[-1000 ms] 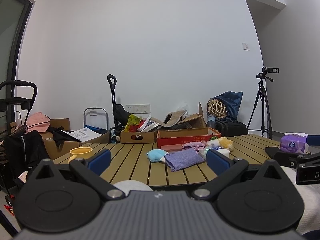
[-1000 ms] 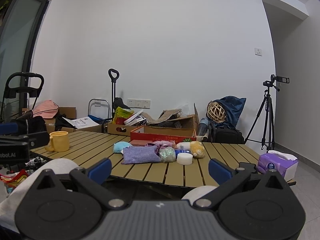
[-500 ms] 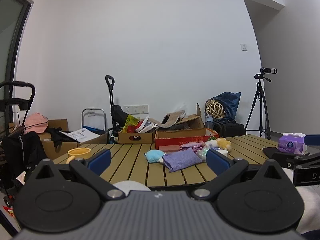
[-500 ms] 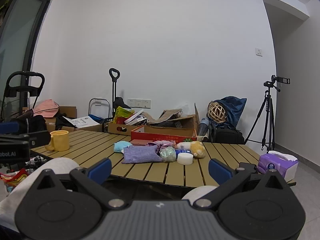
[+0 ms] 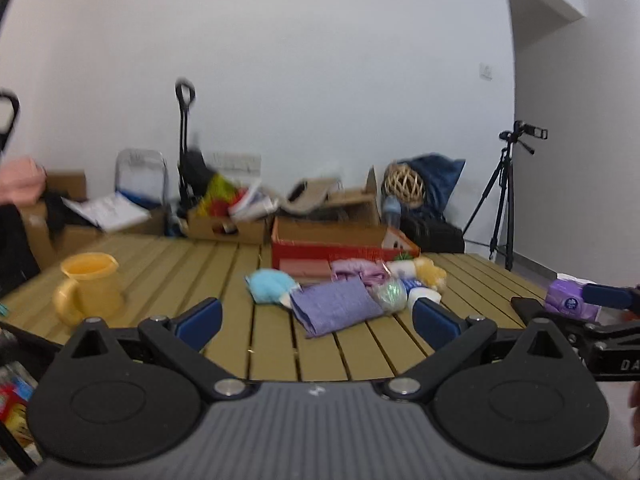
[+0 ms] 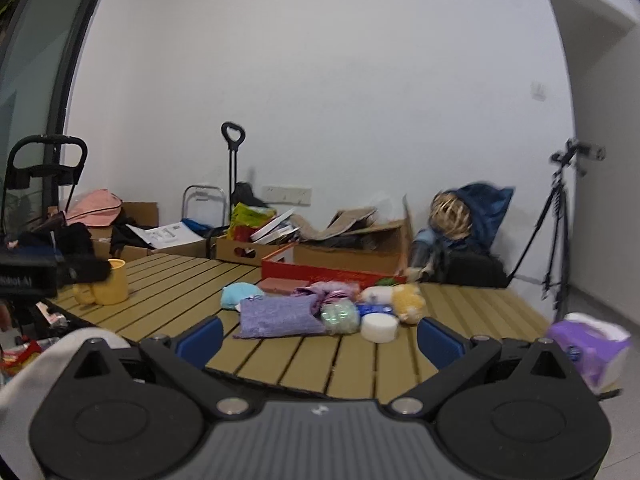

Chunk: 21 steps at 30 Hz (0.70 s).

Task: Organize soft objects
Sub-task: 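Reach the right tool to the lavender cloth pouch and close on it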

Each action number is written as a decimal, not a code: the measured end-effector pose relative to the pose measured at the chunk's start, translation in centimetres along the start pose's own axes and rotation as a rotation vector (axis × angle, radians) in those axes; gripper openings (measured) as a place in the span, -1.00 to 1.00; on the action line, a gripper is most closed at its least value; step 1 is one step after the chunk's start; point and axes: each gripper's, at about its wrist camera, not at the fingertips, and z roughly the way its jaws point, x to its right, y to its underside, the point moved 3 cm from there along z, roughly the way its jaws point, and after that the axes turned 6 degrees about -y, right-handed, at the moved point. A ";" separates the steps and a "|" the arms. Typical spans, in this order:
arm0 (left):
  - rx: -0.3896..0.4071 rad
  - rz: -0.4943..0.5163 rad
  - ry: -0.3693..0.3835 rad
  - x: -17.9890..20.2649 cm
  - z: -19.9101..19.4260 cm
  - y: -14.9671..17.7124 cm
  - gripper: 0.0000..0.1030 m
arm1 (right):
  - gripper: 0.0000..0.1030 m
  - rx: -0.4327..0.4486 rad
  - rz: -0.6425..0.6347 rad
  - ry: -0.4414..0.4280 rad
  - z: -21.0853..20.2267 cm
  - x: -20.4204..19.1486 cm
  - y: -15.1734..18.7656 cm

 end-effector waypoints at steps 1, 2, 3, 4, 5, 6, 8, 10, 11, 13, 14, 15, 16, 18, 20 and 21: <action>-0.008 -0.013 -0.005 0.0 1.4 -0.5 1.00 | 1.00 -0.002 0.013 -0.015 1.4 0.4 -0.4; -0.016 -0.019 -0.016 0.0 2.9 -1.0 1.00 | 1.00 -0.019 0.032 -0.043 3.3 0.8 -0.7; -0.025 -0.018 -0.028 0.1 4.4 -1.5 1.00 | 1.00 -0.053 0.052 -0.080 5.4 1.2 -1.1; -0.034 -0.016 -0.050 0.2 6.1 -2.0 1.00 | 1.00 -0.080 0.071 -0.112 7.1 1.6 -1.3; -0.051 -0.020 -0.079 0.3 8.0 -2.4 1.00 | 1.00 -0.109 0.092 -0.148 9.2 2.0 -1.3; -0.072 -0.030 -0.105 0.3 9.8 -2.8 1.00 | 1.00 -0.146 0.101 -0.172 11.5 2.4 -1.4; -0.141 -0.096 -0.149 -0.1 13.7 -3.2 1.00 | 1.00 -0.221 0.104 -0.187 16.1 3.1 -1.7; -0.226 -0.197 -0.155 -0.8 18.4 -3.2 1.00 | 0.99 -0.248 0.137 -0.176 20.1 3.9 -1.9; -0.252 -0.233 -0.153 -1.3 20.3 -2.9 1.00 | 0.96 -0.264 0.159 -0.179 22.5 4.4 -2.0; -0.308 -0.268 -0.158 -1.9 24.3 -2.2 0.99 | 0.73 -0.271 0.200 -0.184 26.5 5.3 -2.0; -0.331 -0.291 -0.157 -2.3 25.7 -1.9 0.96 | 0.45 -0.280 0.214 -0.195 28.3 5.6 -2.0; -0.336 -0.309 -0.140 -2.5 26.6 -1.5 0.93 | 0.35 -0.288 0.226 -0.209 29.8 5.7 -1.9; -0.339 -0.324 -0.115 -2.8 27.3 -1.0 0.83 | 0.21 -0.292 0.243 -0.225 31.2 5.8 -1.8; -0.357 -0.330 -0.070 -2.9 27.8 0.0 0.70 | 0.01 -0.297 0.275 -0.262 33.6 6.0 -1.5; -0.379 -0.315 -0.037 -2.5 28.2 0.7 0.55 | -0.29 -0.310 0.289 -0.268 34.9 6.1 -0.8; -0.384 -0.312 -0.017 -2.2 28.4 0.9 0.51 | -0.33 -0.328 0.305 -0.257 35.4 6.1 -0.5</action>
